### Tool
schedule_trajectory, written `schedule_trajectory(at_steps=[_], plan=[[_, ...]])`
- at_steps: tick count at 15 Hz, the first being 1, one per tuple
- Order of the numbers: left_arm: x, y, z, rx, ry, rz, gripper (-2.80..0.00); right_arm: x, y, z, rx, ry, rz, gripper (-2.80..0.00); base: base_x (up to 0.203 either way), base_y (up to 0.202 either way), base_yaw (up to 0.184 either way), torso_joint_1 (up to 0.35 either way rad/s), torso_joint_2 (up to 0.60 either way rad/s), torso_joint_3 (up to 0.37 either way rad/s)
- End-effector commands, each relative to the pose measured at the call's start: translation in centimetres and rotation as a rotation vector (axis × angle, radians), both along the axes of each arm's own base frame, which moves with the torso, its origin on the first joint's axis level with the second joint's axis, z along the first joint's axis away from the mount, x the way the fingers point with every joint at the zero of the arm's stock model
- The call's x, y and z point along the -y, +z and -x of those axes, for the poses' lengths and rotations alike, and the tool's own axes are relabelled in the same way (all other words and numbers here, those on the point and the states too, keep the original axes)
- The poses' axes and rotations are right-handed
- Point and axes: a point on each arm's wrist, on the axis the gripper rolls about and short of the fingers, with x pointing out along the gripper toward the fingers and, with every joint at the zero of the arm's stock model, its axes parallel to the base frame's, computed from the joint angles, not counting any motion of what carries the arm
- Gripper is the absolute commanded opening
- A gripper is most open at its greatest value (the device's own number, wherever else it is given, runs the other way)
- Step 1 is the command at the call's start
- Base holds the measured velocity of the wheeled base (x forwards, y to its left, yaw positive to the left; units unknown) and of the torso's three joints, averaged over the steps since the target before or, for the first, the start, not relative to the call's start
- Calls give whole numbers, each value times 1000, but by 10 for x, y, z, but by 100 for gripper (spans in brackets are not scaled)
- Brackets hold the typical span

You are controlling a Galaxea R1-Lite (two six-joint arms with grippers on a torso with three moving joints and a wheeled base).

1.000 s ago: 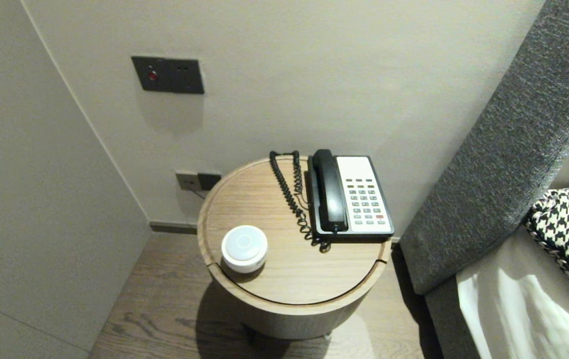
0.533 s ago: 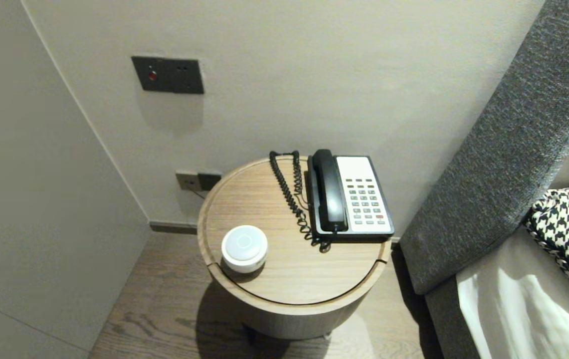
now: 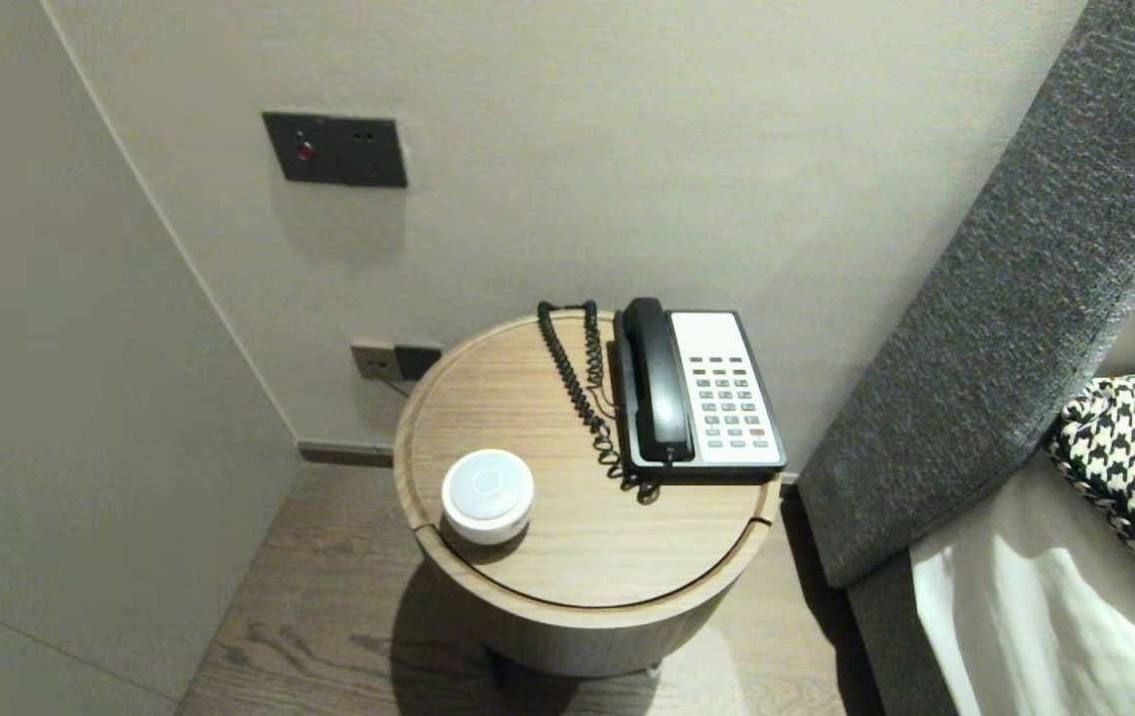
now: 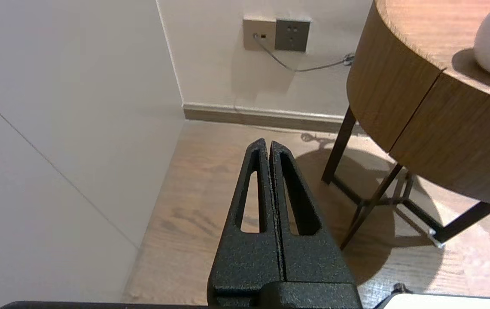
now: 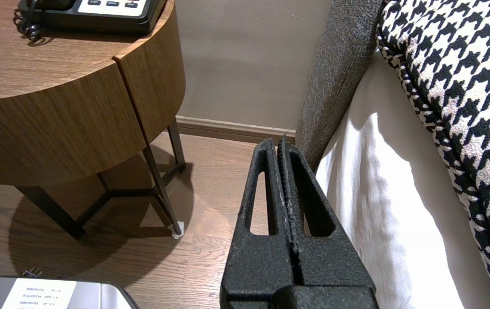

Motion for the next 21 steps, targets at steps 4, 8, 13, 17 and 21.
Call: schedule_trajectory(at_steps=[4, 8, 13, 17, 21], plan=[[0, -1, 1, 10, -2, 17, -280, 0, 0, 0, -1, 1, 1, -280, 0, 0, 0, 0, 0, 0], [0, -1, 1, 10, -2, 17, -280, 0, 0, 0, -1, 1, 1, -280, 0, 0, 0, 0, 0, 0], [0, -1, 1, 10, -2, 17, -280, 0, 0, 0, -1, 1, 6, -280, 0, 0, 0, 0, 0, 0], [0, -1, 1, 10, -2, 17, -280, 0, 0, 0, 1, 1, -3, -280, 0, 0, 0, 0, 0, 0], [0, -1, 1, 10, -2, 17, -280, 0, 1, -1, 19, -13, -44, -280, 0, 0, 0, 0, 0, 0]])
